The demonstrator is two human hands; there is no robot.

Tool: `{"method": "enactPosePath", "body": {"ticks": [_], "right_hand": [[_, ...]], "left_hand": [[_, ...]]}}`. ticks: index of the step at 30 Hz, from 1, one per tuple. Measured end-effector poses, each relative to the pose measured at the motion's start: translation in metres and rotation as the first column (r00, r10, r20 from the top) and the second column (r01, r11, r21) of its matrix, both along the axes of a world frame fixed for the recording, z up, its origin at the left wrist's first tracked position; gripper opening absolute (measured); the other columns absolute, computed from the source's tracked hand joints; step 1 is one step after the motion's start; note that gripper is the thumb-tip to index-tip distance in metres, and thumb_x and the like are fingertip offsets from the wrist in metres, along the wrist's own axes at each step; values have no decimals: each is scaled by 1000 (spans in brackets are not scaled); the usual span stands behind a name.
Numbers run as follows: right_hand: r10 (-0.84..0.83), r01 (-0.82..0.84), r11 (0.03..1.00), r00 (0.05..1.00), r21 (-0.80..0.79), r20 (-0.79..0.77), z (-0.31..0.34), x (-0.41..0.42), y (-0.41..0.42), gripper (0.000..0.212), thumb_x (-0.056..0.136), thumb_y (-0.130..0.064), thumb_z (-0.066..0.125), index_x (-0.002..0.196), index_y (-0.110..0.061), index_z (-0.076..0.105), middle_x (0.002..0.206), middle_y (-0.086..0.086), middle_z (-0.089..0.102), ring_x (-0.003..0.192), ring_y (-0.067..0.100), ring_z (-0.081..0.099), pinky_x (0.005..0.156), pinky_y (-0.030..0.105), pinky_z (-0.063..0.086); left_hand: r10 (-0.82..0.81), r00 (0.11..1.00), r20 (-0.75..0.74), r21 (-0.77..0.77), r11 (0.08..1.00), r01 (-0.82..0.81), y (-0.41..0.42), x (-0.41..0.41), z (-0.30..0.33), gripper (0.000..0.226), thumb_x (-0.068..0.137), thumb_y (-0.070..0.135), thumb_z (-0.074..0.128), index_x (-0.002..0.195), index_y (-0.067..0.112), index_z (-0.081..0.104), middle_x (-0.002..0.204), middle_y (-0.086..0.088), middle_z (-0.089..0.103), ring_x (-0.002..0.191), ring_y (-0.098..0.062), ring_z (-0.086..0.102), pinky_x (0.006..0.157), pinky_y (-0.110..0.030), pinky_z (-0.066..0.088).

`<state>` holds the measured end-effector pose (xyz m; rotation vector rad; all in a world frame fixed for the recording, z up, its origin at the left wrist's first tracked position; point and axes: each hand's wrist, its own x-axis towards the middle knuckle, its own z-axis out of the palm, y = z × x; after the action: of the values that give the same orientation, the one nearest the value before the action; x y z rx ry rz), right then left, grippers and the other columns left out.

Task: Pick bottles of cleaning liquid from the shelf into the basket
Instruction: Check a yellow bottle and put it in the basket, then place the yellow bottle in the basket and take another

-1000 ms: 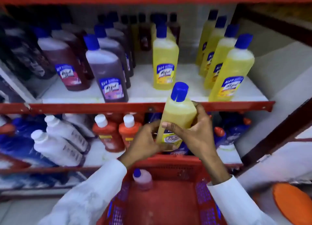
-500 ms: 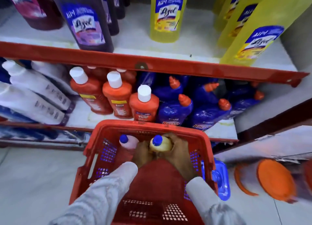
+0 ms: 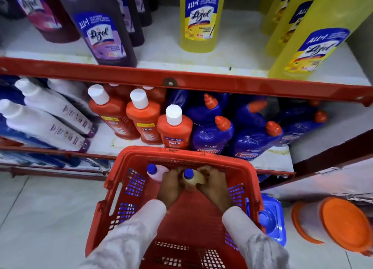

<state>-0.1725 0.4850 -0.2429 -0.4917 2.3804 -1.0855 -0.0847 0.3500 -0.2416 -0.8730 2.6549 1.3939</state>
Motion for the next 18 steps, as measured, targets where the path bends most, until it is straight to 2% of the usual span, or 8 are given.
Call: {"method": "enactPosePath", "body": {"ticks": [1,3,5,7,10,14,16,18], "right_hand": [[4,-4,1000,1000,-11,-27,14,-2,2,42,63,-3,78,103,-16,75,102,3,79,94,18,74,92,36,58],[-32,24,996,995,-86,-98,51,-10,7,40,68,-2,75,102,-22,74,98,-1,80,90,14,75,89,38,60],[-117,67,975,966,-214,-231,98,-19,11,33,74,-3,73,98,-26,73,96,-5,79,84,7,74,83,30,60],[-249,105,920,901,-379,-356,148,-28,13,27,80,-3,72,97,-24,73,95,-8,76,84,3,72,77,26,60],[-462,128,823,719,-554,-519,203,-45,14,25,83,-5,73,106,-16,70,101,-3,71,90,16,70,80,37,60],[-697,224,701,418,-677,-583,236,-77,13,66,74,-9,82,131,-1,51,133,10,54,122,36,52,105,49,44],[-756,314,647,383,-695,-530,246,-99,10,87,70,-20,85,141,2,40,145,19,45,135,36,41,116,46,33],[-781,404,615,432,-677,-451,254,-120,7,104,67,-32,88,148,0,29,152,21,38,141,36,34,119,46,29]], "left_hand": [[1,998,-64,25,1000,1,3,1,21,36,74,-8,55,95,17,71,82,10,67,76,-1,61,69,-21,55],[19,981,-195,-6,1000,-20,4,1,67,47,68,-10,50,95,23,71,82,12,69,74,5,61,73,-15,51],[-95,941,-324,-242,970,14,2,-3,107,47,67,-7,53,97,25,69,97,6,72,85,-1,62,80,-17,47],[-217,898,-382,-448,893,25,-1,-15,140,43,73,-5,61,103,25,67,111,2,69,102,-15,62,90,-29,49],[-320,808,-495,-640,763,-90,1,-45,183,29,84,10,67,110,23,65,124,1,64,115,-23,55,94,-41,47],[-350,775,-526,-710,683,-173,3,-88,217,41,86,28,66,125,22,56,139,-5,54,134,-27,41,114,-52,31],[-329,801,-500,-700,698,-150,-4,-106,220,47,87,33,63,130,23,51,142,-7,50,139,-28,35,118,-55,23],[-303,846,-440,-704,701,-114,-8,-120,218,50,88,40,60,134,25,46,144,-7,49,141,-27,34,119,-56,20]]}}
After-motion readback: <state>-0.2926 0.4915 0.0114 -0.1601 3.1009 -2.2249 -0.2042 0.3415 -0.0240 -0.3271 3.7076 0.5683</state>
